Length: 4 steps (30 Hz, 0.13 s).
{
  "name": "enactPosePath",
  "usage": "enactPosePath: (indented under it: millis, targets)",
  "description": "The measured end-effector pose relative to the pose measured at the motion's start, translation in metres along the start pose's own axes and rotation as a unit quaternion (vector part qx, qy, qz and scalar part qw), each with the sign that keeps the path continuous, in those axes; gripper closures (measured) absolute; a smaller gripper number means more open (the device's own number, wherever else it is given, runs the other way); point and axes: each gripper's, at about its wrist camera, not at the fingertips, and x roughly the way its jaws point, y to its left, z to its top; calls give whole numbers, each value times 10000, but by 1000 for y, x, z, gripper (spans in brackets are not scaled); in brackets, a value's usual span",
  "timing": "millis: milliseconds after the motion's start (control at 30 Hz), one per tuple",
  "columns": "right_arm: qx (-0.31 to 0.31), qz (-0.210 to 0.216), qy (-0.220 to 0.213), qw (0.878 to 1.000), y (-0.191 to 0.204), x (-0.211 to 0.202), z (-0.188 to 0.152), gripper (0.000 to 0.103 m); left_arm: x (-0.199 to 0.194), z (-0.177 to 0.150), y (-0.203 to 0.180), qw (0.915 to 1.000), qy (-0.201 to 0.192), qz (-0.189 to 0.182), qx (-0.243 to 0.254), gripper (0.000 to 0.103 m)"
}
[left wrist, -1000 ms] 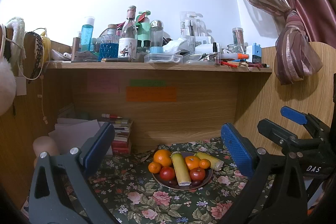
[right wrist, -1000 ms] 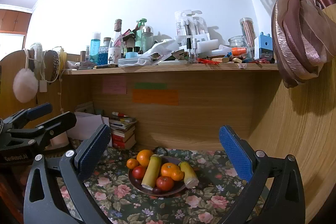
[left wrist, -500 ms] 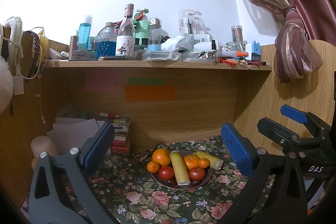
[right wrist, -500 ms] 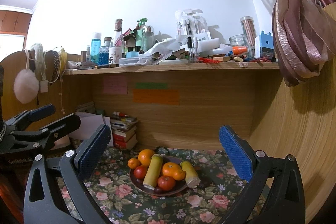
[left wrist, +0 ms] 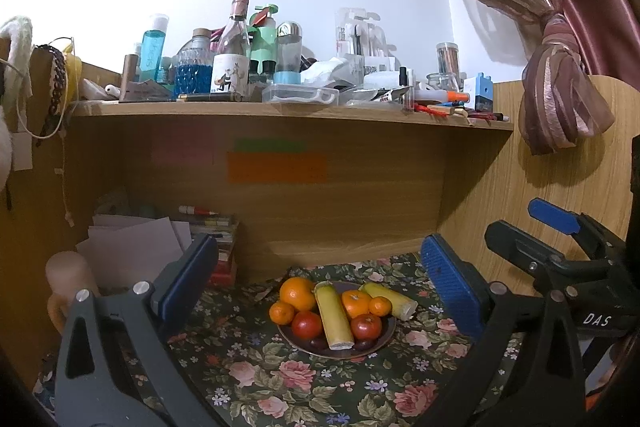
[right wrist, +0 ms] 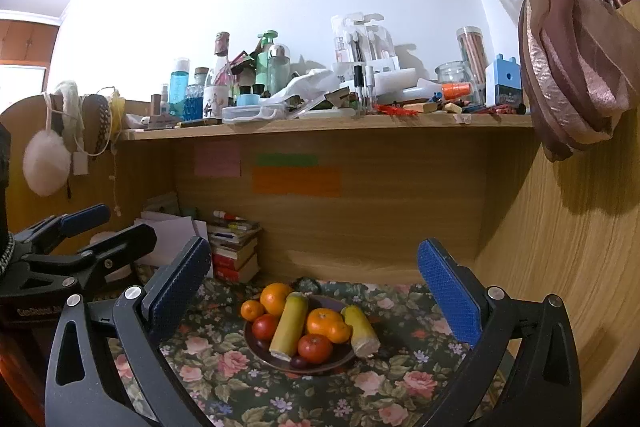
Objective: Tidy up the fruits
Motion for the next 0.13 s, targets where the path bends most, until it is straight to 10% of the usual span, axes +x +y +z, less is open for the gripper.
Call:
enactPosePath:
  millis: [133]
  targets:
    - [11,-6,27,10000,0,3,-1,0,4,-1,2,10000,29,-1,2,0]
